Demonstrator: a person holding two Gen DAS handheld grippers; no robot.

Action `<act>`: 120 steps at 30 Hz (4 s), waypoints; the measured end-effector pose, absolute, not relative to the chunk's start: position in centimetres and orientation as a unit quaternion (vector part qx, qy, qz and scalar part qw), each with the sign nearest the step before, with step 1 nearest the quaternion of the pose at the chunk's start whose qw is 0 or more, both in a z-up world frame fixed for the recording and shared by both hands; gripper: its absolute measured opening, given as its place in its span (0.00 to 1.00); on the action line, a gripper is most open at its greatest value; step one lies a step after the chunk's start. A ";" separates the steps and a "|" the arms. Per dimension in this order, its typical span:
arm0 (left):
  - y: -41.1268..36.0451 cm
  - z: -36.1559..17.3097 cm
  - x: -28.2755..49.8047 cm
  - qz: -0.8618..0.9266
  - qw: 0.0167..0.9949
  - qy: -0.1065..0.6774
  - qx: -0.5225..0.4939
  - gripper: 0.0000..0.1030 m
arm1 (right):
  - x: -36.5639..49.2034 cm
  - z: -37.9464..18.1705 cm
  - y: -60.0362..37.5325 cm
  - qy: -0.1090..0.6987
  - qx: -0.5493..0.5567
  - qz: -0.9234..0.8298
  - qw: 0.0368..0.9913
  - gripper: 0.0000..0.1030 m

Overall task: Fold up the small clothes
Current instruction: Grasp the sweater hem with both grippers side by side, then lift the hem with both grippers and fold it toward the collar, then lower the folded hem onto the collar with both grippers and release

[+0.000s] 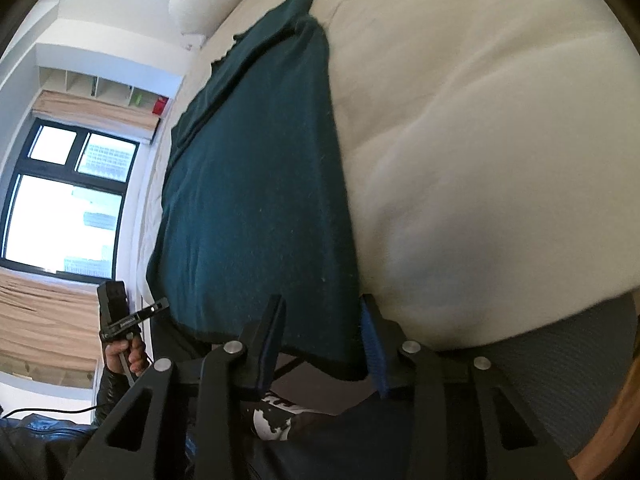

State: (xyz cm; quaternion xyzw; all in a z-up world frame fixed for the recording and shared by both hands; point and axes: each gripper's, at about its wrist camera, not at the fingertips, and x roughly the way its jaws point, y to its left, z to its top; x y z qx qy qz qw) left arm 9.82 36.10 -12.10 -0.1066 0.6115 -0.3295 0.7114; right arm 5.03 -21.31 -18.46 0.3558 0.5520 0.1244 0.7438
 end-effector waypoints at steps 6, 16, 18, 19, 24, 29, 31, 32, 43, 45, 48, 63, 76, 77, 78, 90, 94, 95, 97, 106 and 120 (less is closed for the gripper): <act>36.4 -12.3 9.6 -0.331 0.709 0.612 -0.118 0.05 | 4.9 -18.5 -20.9 0.558 0.349 0.128 0.742 0.22; 36.5 -12.0 9.4 -0.338 0.706 0.608 -0.130 0.04 | 3.0 -18.2 -23.2 0.517 0.389 0.118 0.753 0.09; 36.5 -12.1 9.4 -0.338 0.706 0.608 -0.134 0.04 | 2.7 -18.0 -23.5 0.505 0.397 0.120 0.756 0.08; 36.4 -12.1 9.3 -0.338 0.706 0.608 -0.134 0.04 | 2.5 -17.9 -23.5 0.499 0.401 0.123 0.759 0.08; 36.2 -11.9 9.2 -0.341 0.706 0.605 -0.136 0.04 | 2.2 -17.7 -23.6 0.475 0.415 0.121 0.767 0.07; 36.8 -12.0 9.1 -0.343 0.704 0.604 -0.150 0.03 | 2.1 -17.0 -23.8 0.456 0.422 0.123 0.774 0.07; 36.7 -11.9 9.0 -0.347 0.702 0.603 -0.151 0.03 | 2.3 -16.5 -23.6 0.454 0.418 0.128 0.777 0.07; 36.6 -11.8 8.9 -0.352 0.700 0.602 -0.153 0.03 | 2.5 -16.2 -23.6 0.451 0.418 0.130 0.778 0.07; 37.2 -8.6 9.6 -0.394 0.694 0.555 -0.235 0.03 | 5.2 -12.8 -23.0 0.406 0.424 0.157 0.794 0.07; 37.6 -8.0 10.1 -0.402 0.692 0.541 -0.260 0.03 | 6.0 -12.4 -23.1 0.394 0.433 0.157 0.795 0.07; 37.9 -7.2 11.2 -0.403 0.691 0.525 -0.291 0.03 | 7.3 -11.7 -23.0 0.382 0.441 0.155 0.797 0.07; 38.8 -5.1 21.2 -0.365 0.683 0.481 -0.410 0.03 | 16.0 -9.5 -25.0 0.348 0.469 0.128 0.801 0.07; 35.7 -5.0 30.9 -0.330 0.696 0.471 -0.431 0.03 | 23.0 -9.3 -25.7 0.350 0.464 0.114 0.806 0.07; 35.4 -5.0 31.6 -0.330 0.696 0.472 -0.429 0.03 | 23.6 -9.3 -25.7 0.351 0.461 0.112 0.808 0.07; 35.2 -5.0 32.1 -0.328 0.697 0.472 -0.428 0.03 | 24.2 -9.2 -25.7 0.351 0.459 0.110 0.809 0.07; 34.2 -6.5 38.8 -0.300 0.709 0.473 -0.429 0.03 | 30.8 -9.6 -26.2 0.367 0.432 0.089 0.819 0.07; 34.0 -7.0 40.7 -0.292 0.712 0.474 -0.429 0.03 | 32.5 -10.1 -26.6 0.371 0.433 0.083 0.817 0.07; 33.8 -7.2 41.2 -0.291 0.712 0.473 -0.429 0.03 | 32.9 -10.3 -26.7 0.373 0.433 0.080 0.817 0.07; 33.6 -7.4 41.9 -0.289 0.714 0.473 -0.427 0.03 | 33.6 -10.6 -26.9 0.375 0.433 0.075 0.816 0.07; 32.7 -8.0 45.8 -0.276 0.723 0.465 -0.430 0.03 | 36.4 -11.7 -28.6 0.377 0.441 0.050 0.813 0.07; 32.2 -12.4 51.2 -0.238 0.719 0.491 -0.431 0.03 | 40.4 -15.0 -30.4 0.403 0.445 0.009 0.800 0.07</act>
